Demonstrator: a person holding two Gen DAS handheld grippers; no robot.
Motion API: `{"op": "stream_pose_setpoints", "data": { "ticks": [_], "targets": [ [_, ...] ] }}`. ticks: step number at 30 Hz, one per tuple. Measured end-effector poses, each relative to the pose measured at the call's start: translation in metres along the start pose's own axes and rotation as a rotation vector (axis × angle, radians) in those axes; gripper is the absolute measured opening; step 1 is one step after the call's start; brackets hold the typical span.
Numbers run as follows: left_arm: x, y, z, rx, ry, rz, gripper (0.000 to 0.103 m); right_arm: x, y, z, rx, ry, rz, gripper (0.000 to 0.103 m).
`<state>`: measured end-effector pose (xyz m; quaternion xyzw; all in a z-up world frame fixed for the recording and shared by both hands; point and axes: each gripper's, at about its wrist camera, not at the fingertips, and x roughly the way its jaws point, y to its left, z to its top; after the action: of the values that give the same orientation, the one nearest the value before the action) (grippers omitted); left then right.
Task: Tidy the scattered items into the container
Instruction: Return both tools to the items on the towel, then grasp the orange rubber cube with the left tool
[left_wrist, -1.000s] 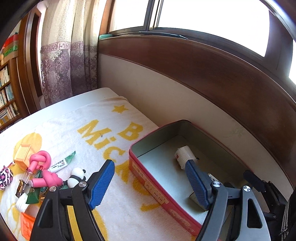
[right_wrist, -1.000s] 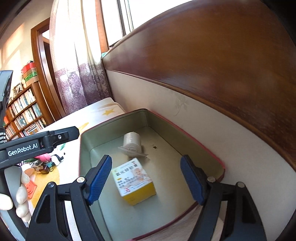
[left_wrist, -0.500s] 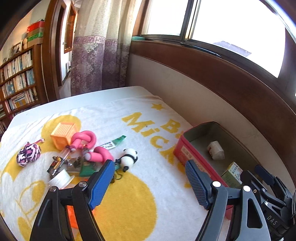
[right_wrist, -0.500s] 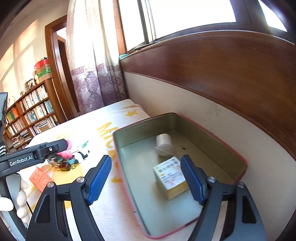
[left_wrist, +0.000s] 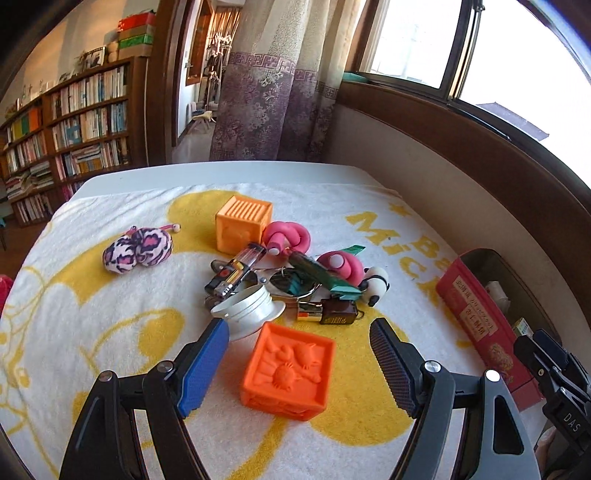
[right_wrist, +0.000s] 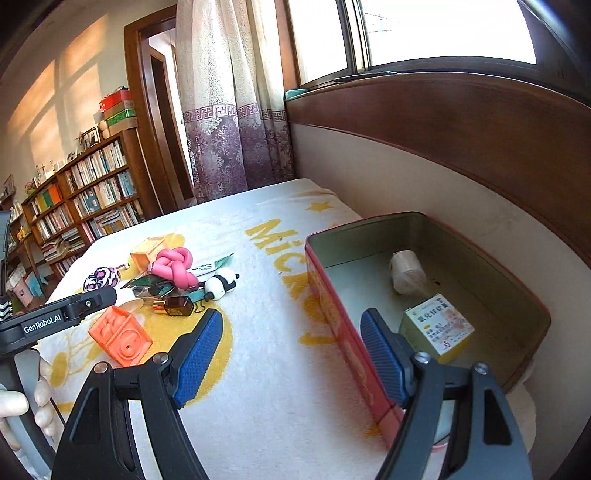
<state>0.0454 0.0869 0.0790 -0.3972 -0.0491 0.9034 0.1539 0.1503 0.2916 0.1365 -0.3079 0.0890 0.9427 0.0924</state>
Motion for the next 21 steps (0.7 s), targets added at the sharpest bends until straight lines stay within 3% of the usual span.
{"op": "stream_pose_setpoints", "data": {
  "ticks": [21],
  "targets": [
    [0.045,0.012,-0.022,-0.008,0.109,0.02,0.08,0.025,0.016,-0.014,-0.022,0.078,0.034,0.08]
  ]
}}
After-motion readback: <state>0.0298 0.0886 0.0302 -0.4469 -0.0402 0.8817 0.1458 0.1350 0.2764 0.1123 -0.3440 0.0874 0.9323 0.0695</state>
